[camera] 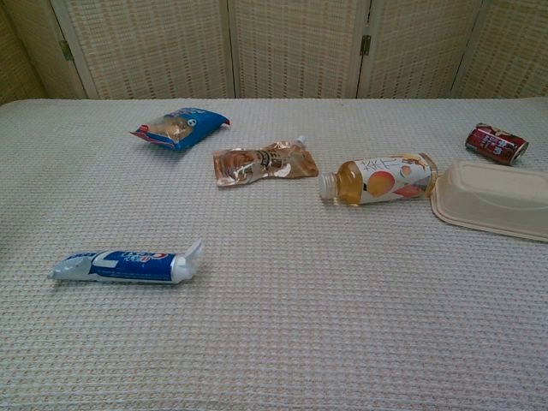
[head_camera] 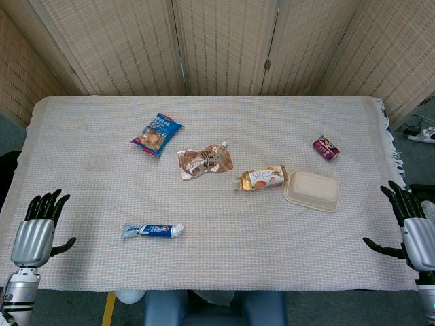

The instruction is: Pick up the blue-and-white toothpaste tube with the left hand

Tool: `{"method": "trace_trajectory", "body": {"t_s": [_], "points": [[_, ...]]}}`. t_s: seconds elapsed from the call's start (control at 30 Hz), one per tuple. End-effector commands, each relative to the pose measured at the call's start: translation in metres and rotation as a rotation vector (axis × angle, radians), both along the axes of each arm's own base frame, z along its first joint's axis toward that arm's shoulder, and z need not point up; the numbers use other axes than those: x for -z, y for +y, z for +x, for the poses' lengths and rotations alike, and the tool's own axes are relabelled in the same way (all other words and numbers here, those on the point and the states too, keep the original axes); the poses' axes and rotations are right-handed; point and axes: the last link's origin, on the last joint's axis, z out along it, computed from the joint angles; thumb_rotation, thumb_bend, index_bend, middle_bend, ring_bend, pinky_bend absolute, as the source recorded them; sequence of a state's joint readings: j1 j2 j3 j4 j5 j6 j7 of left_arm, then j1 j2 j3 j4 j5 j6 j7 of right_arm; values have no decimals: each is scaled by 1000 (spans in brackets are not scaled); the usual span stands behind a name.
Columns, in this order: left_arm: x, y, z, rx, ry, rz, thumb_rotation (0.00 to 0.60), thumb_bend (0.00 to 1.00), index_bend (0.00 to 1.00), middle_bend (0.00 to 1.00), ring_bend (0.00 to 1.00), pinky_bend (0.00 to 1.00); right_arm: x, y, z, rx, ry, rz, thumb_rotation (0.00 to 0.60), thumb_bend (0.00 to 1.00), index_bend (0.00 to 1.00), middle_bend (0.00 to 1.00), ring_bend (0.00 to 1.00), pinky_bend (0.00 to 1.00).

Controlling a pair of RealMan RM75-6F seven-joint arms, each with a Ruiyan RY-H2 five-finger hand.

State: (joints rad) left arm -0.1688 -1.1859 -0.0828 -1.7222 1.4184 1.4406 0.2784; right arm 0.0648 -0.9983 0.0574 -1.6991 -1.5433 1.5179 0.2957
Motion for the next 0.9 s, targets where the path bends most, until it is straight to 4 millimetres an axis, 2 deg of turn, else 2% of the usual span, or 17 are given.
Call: {"method": "trace_trajectory", "body": {"t_s": [0.03,0.23,0.43,0.57,0.7,0.77,0.9], "points": [[0,1,0,0,1,-2,600,227,154,83,38,0,-1,0,0,-4,-2,-6,600,56,0,0,0,0],[3,6,6,35,-16,-31,600,227,167,93,44,0,-4,0,1,-16,-8,-25,599,55,0,0,0,0],[13,26,20,116,-70,-137,600,227,180,126,71,0,-7,-2,4,-24,-11,-35,599,56,0,0,0,0],[30,41,32,172,-73,-237,600,227,194,148,90,0,-7,-2,4,-23,-12,-30,598,56,0,0,0,0],[41,46,39,197,-57,-289,600,227,220,167,102,0,-7,-2,4,-20,-12,-28,600,56,0,0,0,0],[62,56,50,221,-42,-374,600,234,243,186,116,0,-7,-3,3,-16,-13,-26,600,55,0,0,0,0],[81,64,56,224,-17,-429,600,297,307,253,169,8,-7,-3,2,-13,-16,-27,599,55,0,0,0,0]]}}
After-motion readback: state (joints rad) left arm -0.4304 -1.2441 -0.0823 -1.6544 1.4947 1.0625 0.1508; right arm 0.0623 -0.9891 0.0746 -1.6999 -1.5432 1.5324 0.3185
